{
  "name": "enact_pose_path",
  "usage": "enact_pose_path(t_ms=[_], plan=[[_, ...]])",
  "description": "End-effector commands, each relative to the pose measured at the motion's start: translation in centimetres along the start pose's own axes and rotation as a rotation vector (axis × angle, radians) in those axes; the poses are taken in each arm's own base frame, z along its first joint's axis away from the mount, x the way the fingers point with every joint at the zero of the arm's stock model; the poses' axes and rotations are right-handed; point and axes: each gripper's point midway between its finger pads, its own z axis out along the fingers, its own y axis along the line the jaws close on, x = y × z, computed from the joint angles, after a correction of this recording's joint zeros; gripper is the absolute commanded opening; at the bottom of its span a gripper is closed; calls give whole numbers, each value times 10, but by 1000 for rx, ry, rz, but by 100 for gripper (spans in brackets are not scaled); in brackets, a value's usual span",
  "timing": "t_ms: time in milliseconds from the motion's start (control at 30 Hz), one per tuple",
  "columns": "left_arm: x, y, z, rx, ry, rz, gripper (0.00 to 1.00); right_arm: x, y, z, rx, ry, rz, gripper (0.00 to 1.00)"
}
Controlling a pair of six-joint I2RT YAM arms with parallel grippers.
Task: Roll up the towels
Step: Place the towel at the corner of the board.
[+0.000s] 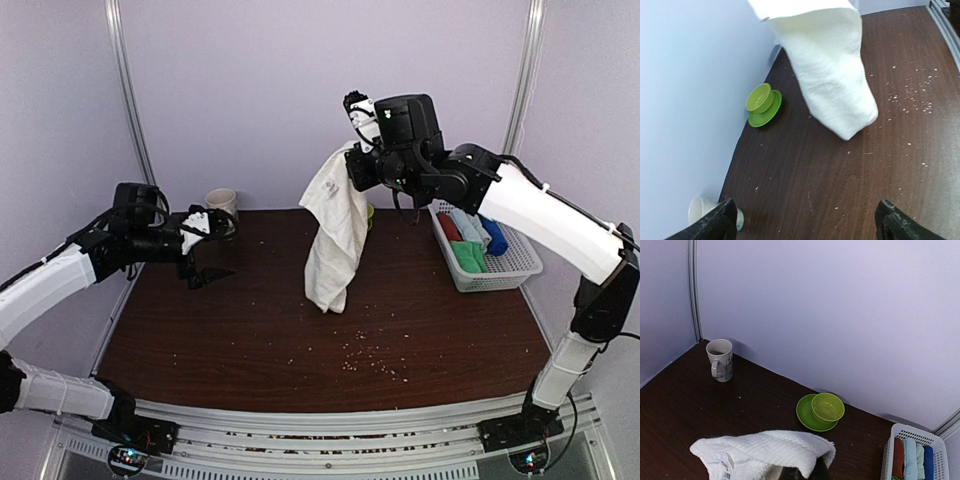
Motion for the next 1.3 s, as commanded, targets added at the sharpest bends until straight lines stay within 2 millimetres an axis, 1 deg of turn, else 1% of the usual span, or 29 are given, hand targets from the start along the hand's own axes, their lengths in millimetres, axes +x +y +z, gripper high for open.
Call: enact_pose_path(t_ms=[0,33,67,133,200,267,333,433,500,533,600,667,733,867,933,1033,1100,1133,1267], plan=[[-19,-28,25,71,-59,70,98,5,-41,-18,145,-17,94,0],[-17,-32,32,80,-48,72,98,19,-58,-15,216,13,101,0],[-17,-36,37,88,-42,75,98,30,-73,-14,259,40,114,0],[-15,-42,47,106,-27,81,98,60,-103,-9,331,110,138,0],[-13,-51,57,132,-12,87,98,97,-131,-8,396,185,143,0],[-9,-58,69,149,17,97,98,134,-154,-13,445,248,144,0],[-5,-64,82,156,50,101,98,164,-168,-20,465,294,155,0],[-1,-70,106,172,104,90,98,202,-182,-30,507,369,139,0],[2,-71,122,176,137,70,98,221,-188,-36,536,413,116,1],[3,-70,132,179,153,61,98,229,-188,-37,538,431,109,4],[3,-72,147,185,170,50,98,240,-187,-38,536,456,99,10],[0,-76,160,198,181,48,98,249,-188,-40,545,476,87,19],[-1,-82,175,213,193,54,98,256,-191,-42,569,488,74,21],[-6,-89,205,254,206,42,98,261,-196,-46,585,488,70,21],[-10,-85,222,266,204,35,98,260,-197,-48,586,484,74,21],[-11,-78,252,267,218,35,98,258,-200,-54,593,472,84,21],[-7,-82,273,305,231,34,98,255,-202,-59,598,464,90,21],[-13,-78,281,314,218,32,98,254,-203,-62,603,460,92,21],[-22,-87,302,390,185,4,98,254,-207,-72,613,455,100,21]])
